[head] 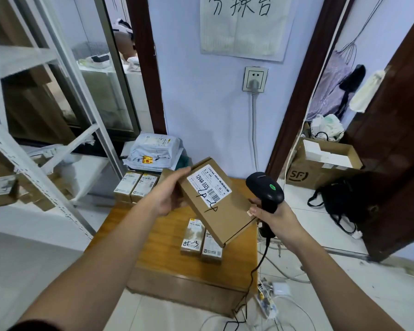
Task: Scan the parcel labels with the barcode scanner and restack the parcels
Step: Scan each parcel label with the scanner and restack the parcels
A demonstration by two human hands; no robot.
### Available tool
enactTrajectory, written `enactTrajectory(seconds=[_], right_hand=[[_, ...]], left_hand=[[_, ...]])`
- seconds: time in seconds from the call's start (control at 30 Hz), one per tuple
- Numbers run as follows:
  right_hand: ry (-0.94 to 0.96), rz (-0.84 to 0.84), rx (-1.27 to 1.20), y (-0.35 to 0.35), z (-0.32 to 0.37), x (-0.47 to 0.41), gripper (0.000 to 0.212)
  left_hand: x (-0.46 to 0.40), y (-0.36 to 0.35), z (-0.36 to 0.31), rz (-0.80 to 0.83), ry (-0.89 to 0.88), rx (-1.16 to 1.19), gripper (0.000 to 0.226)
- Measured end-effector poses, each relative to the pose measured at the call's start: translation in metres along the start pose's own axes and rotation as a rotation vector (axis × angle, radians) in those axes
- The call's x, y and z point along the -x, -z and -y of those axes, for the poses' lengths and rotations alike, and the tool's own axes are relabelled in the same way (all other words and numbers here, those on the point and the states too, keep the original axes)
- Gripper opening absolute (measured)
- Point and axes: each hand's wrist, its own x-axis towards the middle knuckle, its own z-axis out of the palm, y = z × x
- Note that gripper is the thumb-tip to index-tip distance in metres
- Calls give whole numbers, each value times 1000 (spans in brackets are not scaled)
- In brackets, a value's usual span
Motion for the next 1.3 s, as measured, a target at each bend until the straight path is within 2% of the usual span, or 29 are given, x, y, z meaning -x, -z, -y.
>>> enactTrajectory(seconds=[0.1,0.2,0.33,0.43,0.47,0.53,0.63,0.77,1.1,1.3], right_hand=[[-1,5,39,2,1,-3,57],[-22,-37,68,2,-2,-4,49],[-42,-263,24,-6,-5,6,28],[-31,-402,0,-15,1,16,10],[-36,-403,-3,-18,4,19,6],[-63,-363,-14,-26,11,25,11],[-93,-205,12,-41,20,34,4],[-123,-61,138,-53,27,42,14],[-112,-68,257,-51,30,50,8],[-106,-75,245,-47,24,55,11]], left_hand=[[-2,-5,-12,-18,19,-244,19],[-1,-5,-9,-51,1,-337,28],[-3,0,6,-86,-89,-224,25],[-11,4,27,-168,-122,-41,36],[-13,3,34,-189,-129,7,39],[-12,-2,48,-204,-139,67,39],[-9,-17,62,-187,-130,104,38],[-8,-32,65,-185,-169,80,29],[-4,-48,68,-180,-183,57,39],[-3,-51,69,-179,-160,60,40]])
